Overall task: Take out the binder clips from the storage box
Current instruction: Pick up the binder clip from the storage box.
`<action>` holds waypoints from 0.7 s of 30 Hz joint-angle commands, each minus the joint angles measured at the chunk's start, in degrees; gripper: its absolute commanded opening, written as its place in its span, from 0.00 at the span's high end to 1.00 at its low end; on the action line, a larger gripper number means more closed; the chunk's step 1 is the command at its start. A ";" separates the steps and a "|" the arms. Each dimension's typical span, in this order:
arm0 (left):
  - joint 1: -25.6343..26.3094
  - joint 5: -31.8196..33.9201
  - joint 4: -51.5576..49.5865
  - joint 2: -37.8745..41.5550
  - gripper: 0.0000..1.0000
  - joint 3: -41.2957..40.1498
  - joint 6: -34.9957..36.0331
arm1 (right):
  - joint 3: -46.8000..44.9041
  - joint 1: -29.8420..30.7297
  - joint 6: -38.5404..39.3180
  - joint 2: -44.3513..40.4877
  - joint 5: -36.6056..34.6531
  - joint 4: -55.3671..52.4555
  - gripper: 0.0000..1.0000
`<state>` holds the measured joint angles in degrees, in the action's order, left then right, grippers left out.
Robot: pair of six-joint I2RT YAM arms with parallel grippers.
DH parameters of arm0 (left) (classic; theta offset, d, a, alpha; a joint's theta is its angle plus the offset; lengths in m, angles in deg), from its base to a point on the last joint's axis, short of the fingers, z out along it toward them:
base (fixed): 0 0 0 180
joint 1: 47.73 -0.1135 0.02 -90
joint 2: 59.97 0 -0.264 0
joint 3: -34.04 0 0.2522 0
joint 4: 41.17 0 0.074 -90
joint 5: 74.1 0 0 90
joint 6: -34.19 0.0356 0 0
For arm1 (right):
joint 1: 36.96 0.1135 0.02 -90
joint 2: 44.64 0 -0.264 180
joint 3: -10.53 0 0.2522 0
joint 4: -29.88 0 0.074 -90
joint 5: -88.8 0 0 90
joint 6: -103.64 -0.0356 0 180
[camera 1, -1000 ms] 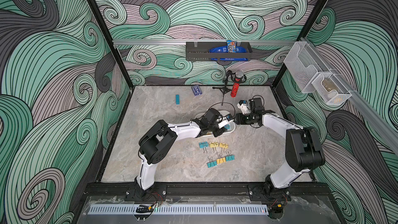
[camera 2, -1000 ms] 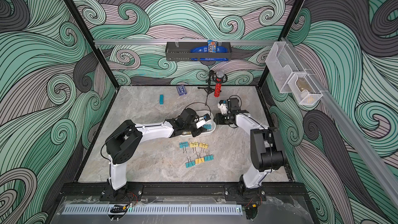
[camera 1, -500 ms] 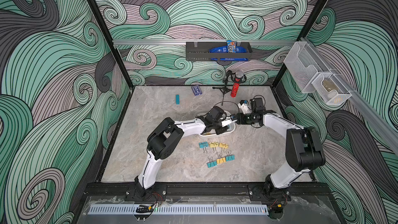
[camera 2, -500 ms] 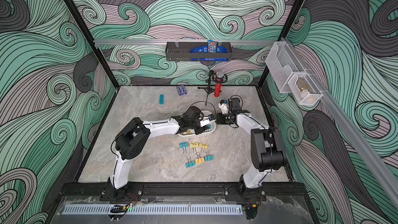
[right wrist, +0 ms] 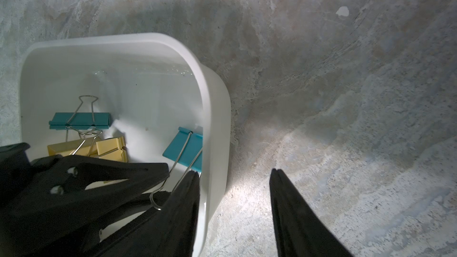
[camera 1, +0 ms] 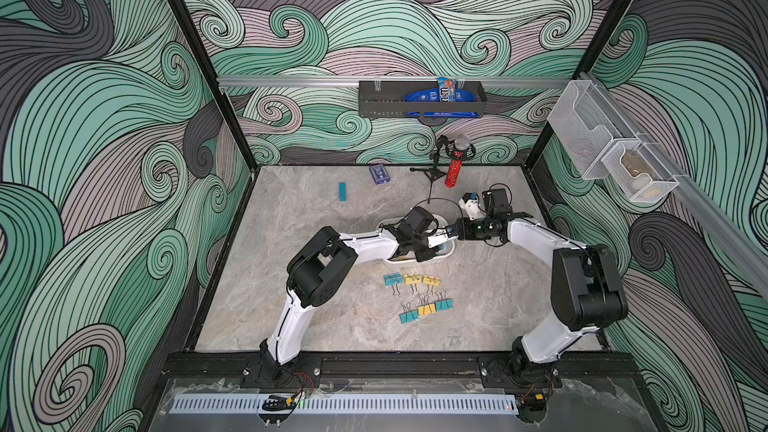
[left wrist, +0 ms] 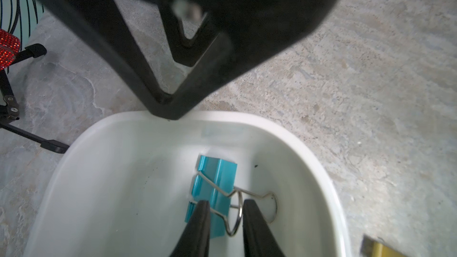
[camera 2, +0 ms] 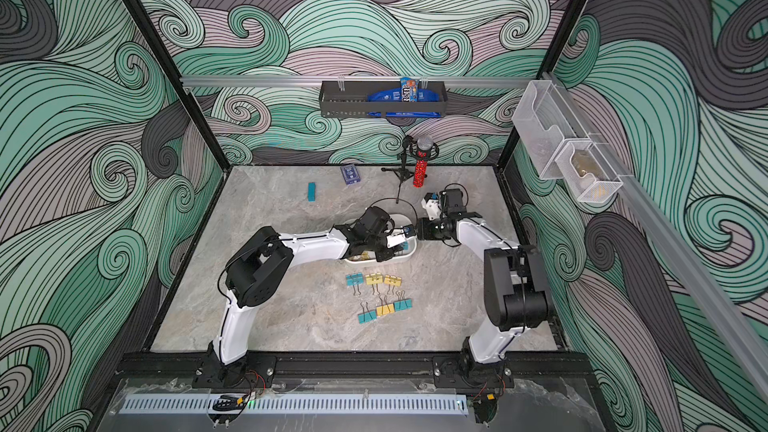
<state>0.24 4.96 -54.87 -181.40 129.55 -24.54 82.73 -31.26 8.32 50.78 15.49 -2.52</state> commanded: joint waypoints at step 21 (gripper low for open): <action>0.73 4.64 2.13 2.11 1.00 1.59 1.60 | 0.72 -0.38 -0.22 -1.02 1.38 0.04 0.52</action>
<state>0.79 7.13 -52.80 -181.37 130.34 -23.19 82.73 -31.26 8.32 50.78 15.53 -2.54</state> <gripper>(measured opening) 0.057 0.483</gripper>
